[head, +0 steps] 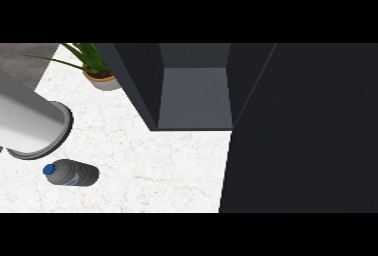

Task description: Pick up the bottled water, place it into the cabinet and close the cabinet

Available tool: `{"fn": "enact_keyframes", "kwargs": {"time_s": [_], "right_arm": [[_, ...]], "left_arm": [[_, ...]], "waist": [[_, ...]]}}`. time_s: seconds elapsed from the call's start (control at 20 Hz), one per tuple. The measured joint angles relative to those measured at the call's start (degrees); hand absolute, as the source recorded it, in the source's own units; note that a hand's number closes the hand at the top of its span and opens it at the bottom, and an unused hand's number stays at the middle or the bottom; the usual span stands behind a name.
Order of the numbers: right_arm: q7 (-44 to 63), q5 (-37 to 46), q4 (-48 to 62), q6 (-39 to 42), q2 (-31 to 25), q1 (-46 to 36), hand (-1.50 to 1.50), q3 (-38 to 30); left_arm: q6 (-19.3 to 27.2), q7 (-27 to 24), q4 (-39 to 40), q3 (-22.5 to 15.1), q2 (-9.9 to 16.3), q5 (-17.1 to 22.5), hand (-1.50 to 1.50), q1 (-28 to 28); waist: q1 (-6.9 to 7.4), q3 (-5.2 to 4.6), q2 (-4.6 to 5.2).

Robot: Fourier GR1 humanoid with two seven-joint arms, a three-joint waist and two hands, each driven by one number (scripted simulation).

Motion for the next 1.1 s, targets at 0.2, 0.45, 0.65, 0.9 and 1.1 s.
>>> {"fn": "enact_keyframes", "kwargs": {"time_s": [0.2,0.45,0.65,0.9,1.1], "right_arm": [[-0.23,0.55,0.17,-1.74,-0.32,0.41,-1.5,2.19],[1.13,1.13,0.64,-3.44,-0.14,-1.76,-1.5,3.19],[1.61,1.36,0.43,-4.09,-1.2,-2.4,-1.5,2.72],[-0.32,1.8,0.48,-5.33,-2.55,-0.96,-1.5,4.37],[-0.21,1.9,0.27,-6.05,-3.55,-1.13,-1.5,4.32]], "left_arm": [[-0.73,-3.39,6.4,0.13,0.72,-2.33,-1.5,-2.17],[-1.48,-8.62,14.31,-0.9,0.48,-5.85,-1.5,-3.85],[-1.94,-11.74,19.5,-1.09,0.91,-7.4,-1.5,-5.35],[-2.56,-17.7,26.82,-1.68,0.86,-9.67,-1.5,-6.77],[-1.59,-19.73,30.22,-3.56,-0.12,-11.63,-1.5,-8.38]], "waist": [[-0.1,-0.02,-0.02],[-0.03,-0.02,0.02],[-0.05,-0.02,0.01],[-0.17,-0.01,-0.02],[-0.14,0.0,-0.01]]}}
